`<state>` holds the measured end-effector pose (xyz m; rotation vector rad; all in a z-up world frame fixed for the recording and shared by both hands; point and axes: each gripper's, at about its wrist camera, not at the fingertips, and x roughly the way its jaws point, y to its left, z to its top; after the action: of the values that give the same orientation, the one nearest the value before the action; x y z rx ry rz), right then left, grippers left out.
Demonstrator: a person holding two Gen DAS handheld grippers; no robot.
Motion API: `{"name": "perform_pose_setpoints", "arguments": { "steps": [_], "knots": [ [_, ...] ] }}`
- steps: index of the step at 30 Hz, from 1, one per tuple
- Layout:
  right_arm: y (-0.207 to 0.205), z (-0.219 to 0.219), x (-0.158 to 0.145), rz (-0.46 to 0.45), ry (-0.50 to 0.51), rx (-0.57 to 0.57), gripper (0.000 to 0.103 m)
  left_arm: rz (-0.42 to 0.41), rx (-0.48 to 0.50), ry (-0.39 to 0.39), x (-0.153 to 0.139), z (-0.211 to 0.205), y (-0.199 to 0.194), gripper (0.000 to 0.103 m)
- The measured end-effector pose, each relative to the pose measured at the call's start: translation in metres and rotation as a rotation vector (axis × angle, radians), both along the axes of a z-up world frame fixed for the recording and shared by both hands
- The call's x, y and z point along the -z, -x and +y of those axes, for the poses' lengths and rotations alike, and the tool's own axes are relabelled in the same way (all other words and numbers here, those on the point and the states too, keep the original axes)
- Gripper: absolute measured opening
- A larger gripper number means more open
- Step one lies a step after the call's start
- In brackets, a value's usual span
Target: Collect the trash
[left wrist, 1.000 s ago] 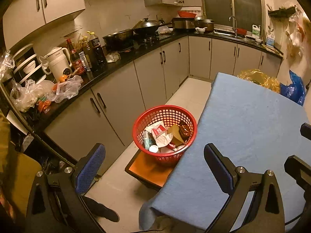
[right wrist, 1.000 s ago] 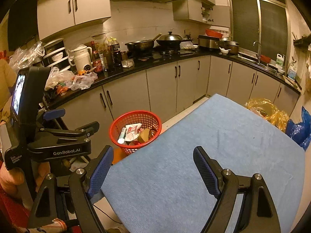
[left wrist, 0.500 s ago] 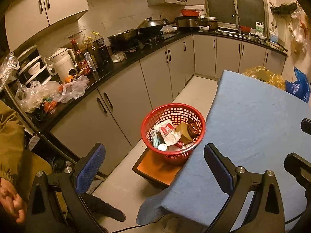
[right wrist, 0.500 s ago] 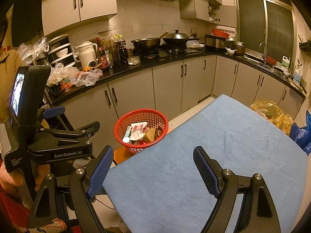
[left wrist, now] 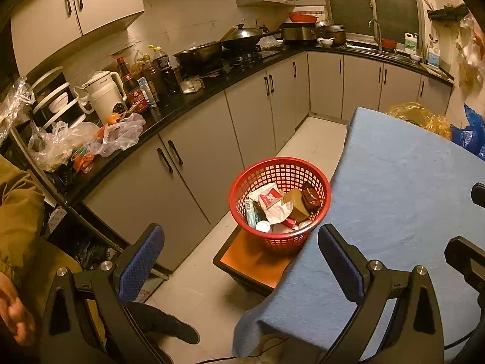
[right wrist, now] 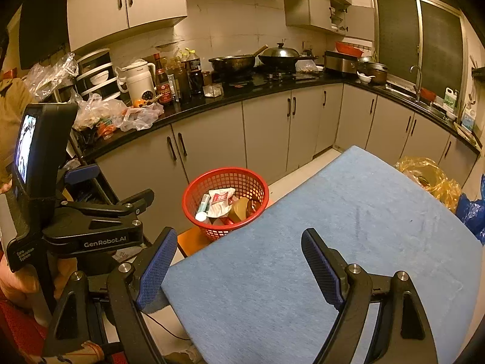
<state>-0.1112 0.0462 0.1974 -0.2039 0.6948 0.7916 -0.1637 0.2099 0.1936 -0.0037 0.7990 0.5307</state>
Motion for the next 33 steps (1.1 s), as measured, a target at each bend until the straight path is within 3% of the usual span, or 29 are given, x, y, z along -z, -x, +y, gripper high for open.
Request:
{"name": "perform_pose_setpoints", "arguments": {
  "steps": [33],
  "knots": [
    [-0.007, 0.012, 0.010, 0.031, 0.009, 0.005, 0.087, 0.025, -0.023, 0.009, 0.010, 0.016, -0.002, 0.101]
  ]
}}
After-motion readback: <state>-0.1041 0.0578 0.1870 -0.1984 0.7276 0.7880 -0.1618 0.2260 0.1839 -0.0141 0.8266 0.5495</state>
